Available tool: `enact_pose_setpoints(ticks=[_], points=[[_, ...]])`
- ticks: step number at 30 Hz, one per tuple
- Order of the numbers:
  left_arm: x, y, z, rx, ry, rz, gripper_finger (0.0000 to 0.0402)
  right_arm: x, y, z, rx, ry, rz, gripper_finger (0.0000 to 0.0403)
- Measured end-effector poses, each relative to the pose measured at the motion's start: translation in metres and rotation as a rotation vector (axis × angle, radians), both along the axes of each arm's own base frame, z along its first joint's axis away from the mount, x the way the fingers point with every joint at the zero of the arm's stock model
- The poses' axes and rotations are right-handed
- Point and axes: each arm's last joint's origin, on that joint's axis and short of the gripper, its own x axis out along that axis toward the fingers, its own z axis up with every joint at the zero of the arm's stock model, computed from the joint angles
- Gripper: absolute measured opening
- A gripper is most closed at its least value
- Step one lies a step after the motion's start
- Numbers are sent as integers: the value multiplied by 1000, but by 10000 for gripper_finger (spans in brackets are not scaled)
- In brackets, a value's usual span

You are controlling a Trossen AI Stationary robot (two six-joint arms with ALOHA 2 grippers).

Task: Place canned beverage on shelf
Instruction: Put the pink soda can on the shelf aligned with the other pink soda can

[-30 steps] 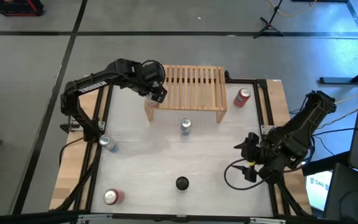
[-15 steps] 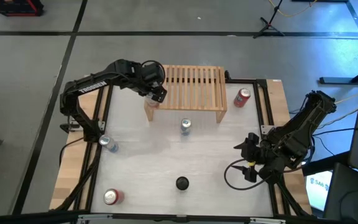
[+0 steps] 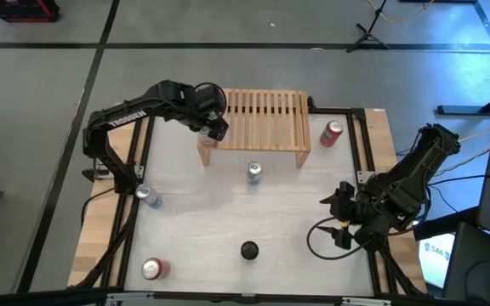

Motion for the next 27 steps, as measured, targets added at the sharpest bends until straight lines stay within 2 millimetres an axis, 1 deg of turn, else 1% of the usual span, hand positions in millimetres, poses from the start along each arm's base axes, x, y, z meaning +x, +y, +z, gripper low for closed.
enact_pose_setpoints(ticks=[7,18,27], points=[[-1,0,13,32,-41,-26,321,0,0,0,-2,-1,-1,363],[-4,6,14,58,-24,-13,321,0,0,0,-7,-6,-5,363],[0,9,9,77,-27,-2,321,0,-1,0,-16,-16,-12,363]])
